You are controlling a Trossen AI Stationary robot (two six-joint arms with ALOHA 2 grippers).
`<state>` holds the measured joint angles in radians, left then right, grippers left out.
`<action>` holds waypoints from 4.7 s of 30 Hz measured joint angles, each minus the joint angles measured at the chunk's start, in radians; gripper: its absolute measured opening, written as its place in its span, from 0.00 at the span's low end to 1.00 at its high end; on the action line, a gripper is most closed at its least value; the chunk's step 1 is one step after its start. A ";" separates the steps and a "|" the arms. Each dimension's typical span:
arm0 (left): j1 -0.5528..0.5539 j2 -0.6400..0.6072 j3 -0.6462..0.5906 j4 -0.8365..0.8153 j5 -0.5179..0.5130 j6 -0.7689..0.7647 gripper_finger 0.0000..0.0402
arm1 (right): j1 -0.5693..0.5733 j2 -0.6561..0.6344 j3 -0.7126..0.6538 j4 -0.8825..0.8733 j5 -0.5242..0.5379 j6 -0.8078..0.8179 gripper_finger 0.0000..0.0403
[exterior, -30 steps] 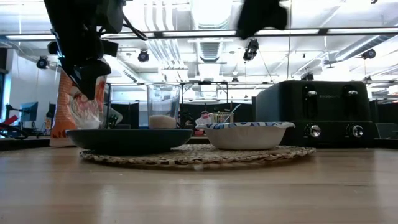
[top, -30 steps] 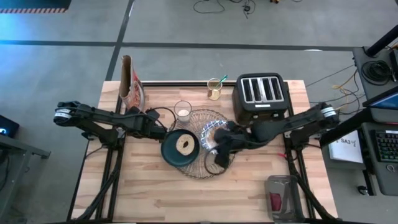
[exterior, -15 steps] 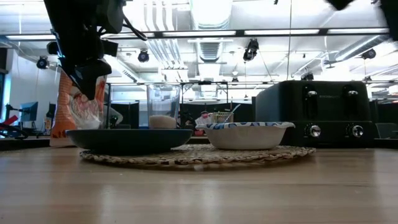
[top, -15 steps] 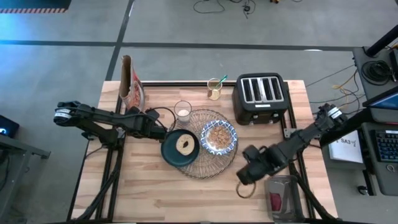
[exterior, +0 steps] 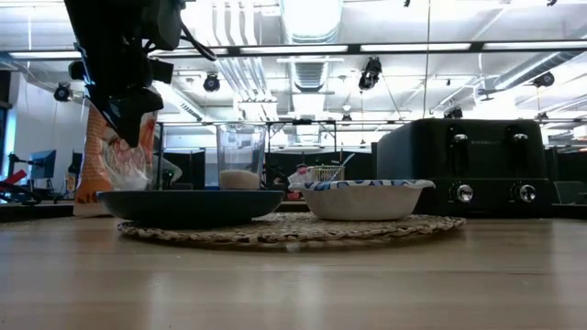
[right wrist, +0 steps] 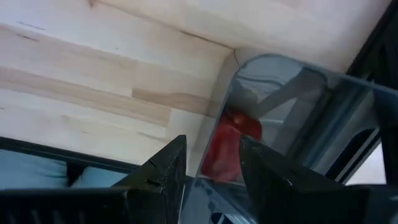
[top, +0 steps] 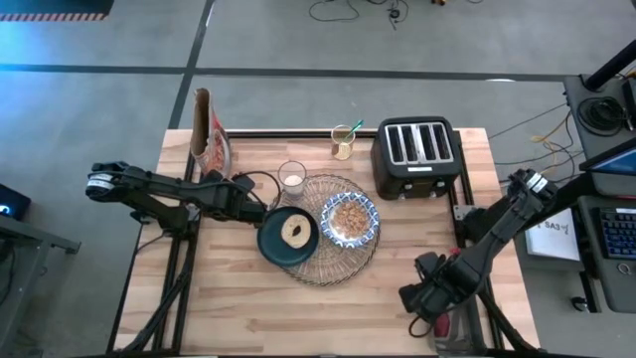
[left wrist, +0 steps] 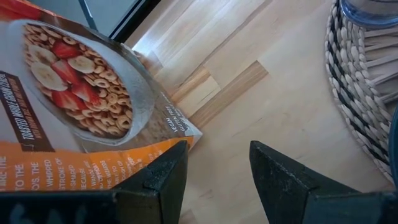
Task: Arrange a breakfast setting
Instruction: Put the apple from the transparent bin to the left of the transparent cup of milk on the brown placemat
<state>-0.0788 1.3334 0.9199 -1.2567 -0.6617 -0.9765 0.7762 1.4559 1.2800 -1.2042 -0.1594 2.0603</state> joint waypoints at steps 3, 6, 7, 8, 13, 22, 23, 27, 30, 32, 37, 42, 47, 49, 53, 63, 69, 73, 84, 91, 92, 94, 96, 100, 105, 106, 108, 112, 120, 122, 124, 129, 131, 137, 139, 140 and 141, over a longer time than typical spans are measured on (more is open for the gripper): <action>0.000 0.000 0.000 -0.001 0.000 0.017 0.39 | 0.015 0.003 0.000 0.001 -0.006 0.011 0.34; 0.000 0.000 0.000 -0.001 0.000 0.020 0.39 | 0.019 0.003 -0.008 -0.005 -0.046 0.041 0.34; 0.000 0.000 0.000 -0.001 0.000 0.021 0.39 | 0.018 0.002 -0.013 -0.004 -0.073 0.043 0.34; 0.000 0.000 0.000 -0.001 0.000 0.021 0.39 | 0.018 0.001 -0.018 -0.002 -0.105 0.043 0.34; 0.000 0.000 0.000 0.001 0.000 0.021 0.39 | 0.040 0.001 -0.066 0.030 -0.215 0.092 0.34; 0.000 0.001 -0.014 0.001 -0.006 0.025 0.39 | 0.072 0.001 -0.201 0.250 -0.235 0.114 0.34; 0.000 0.001 -0.015 0.000 -0.006 0.025 0.39 | 0.075 0.002 -0.213 0.264 -0.241 0.118 0.33; 0.000 0.001 -0.018 0.000 -0.006 0.025 0.39 | 0.082 0.003 -0.240 0.281 -0.250 0.120 0.27; 0.000 0.001 -0.018 0.000 -0.004 0.025 0.39 | 0.084 0.003 -0.250 0.283 -0.251 0.116 0.21; 0.000 0.001 -0.019 0.000 -0.003 0.022 0.39 | 0.084 0.003 -0.255 0.292 -0.251 0.115 0.20; 0.000 0.001 -0.019 0.000 -0.002 0.010 0.39 | 0.089 0.003 -0.271 0.409 -0.248 0.112 0.27; 0.000 0.001 -0.019 0.003 -0.001 0.007 0.39 | 0.102 0.003 -0.277 0.421 -0.226 0.113 0.40; 0.000 0.001 -0.019 0.003 0.000 0.007 0.39 | 0.114 0.003 -0.287 0.400 -0.225 0.128 0.51; 0.000 0.001 -0.019 0.003 0.000 0.007 0.39 | 0.115 0.008 -0.287 0.402 -0.224 0.128 0.55; 0.000 0.001 -0.019 0.003 0.000 0.007 0.39 | 0.114 0.032 -0.287 0.406 -0.225 0.110 0.59; 0.000 0.001 -0.019 0.001 0.000 0.007 0.39 | 0.114 0.115 -0.315 0.413 -0.221 0.005 0.62; 0.000 0.001 -0.019 0.003 0.002 0.007 0.39 | 0.114 0.146 -0.346 0.537 -0.222 -0.033 0.62; 0.000 0.001 -0.019 0.002 0.025 0.006 0.39 | 0.114 0.149 -0.362 0.684 -0.220 -0.069 0.62; 0.000 0.000 -0.019 0.002 0.025 0.011 0.39 | 0.113 0.182 -0.416 0.639 -0.220 -0.100 0.61; 0.000 0.000 -0.019 0.003 0.026 0.013 0.39 | 0.113 0.179 -0.456 0.661 -0.223 -0.145 0.55; 0.000 0.000 -0.019 0.004 0.026 0.013 0.39 | 0.113 0.179 -0.458 0.662 -0.223 -0.154 0.54; 0.000 0.000 -0.019 0.004 0.026 0.013 0.39 | 0.112 0.178 -0.459 0.663 -0.223 -0.170 0.51; 0.000 0.000 -0.019 0.004 0.026 0.013 0.39 | 0.112 0.177 -0.460 0.671 -0.224 -0.173 0.49; 0.000 0.000 -0.019 0.005 0.026 0.013 0.39 | 0.113 0.154 -0.466 0.687 -0.226 -0.173 0.45; 0.000 0.000 -0.019 0.006 0.027 0.010 0.39 | 0.115 0.061 -0.458 0.675 -0.218 -0.175 0.44; 0.000 0.000 -0.019 0.006 0.027 0.008 0.39 | 0.115 0.037 -0.456 0.675 -0.220 -0.175 0.44; 0.000 0.000 -0.019 0.007 0.027 0.003 0.39 | 0.115 -0.015 -0.458 0.675 -0.219 -0.173 0.44; 0.000 0.000 -0.019 0.007 0.027 -0.001 0.39 | 0.114 -0.125 -0.466 0.649 -0.184 -0.183 0.43; -0.001 0.000 -0.019 0.007 0.053 -0.036 0.39 | 0.114 -0.402 -0.460 0.640 -0.217 -0.185 0.43; -0.001 0.000 -0.019 0.007 0.053 -0.042 0.39 | 0.114 -0.459 -0.459 0.623 -0.167 -0.203 0.43; -0.001 0.000 -0.019 0.008 0.053 -0.045 0.39 | 0.113 -0.506 -0.459 0.594 -0.064 -0.255 0.43; -0.001 0.000 -0.019 0.008 0.053 -0.049 0.39 | 0.079 -0.574 -0.458 0.552 0.340 -0.486 0.43; -0.001 0.000 -0.019 0.008 0.053 -0.050 0.39 | 0.061 -0.578 -0.457 0.559 0.510 -0.636 0.43; -0.001 0.000 -0.019 0.009 0.053 -0.050 0.39 | -0.012 -0.529 -0.457 0.564 0.923 -0.971 0.43; -0.001 0.000 -0.019 0.009 0.053 -0.050 0.39 | -0.053 -0.505 -0.457 0.587 1.006 -1.040 0.43; -0.001 0.000 -0.019 0.010 0.053 -0.050 0.39 | -0.075 -0.493 -0.457 0.604 1.035 -1.067 0.43; -0.001 0.000 -0.019 0.010 0.053 -0.050 0.39 | -0.101 -0.477 -0.457 0.624 1.058 -1.092 0.43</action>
<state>-0.0799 1.3338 0.9009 -1.2464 -0.6091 -1.0269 0.6749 0.9784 0.8234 -0.5798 0.8986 0.9685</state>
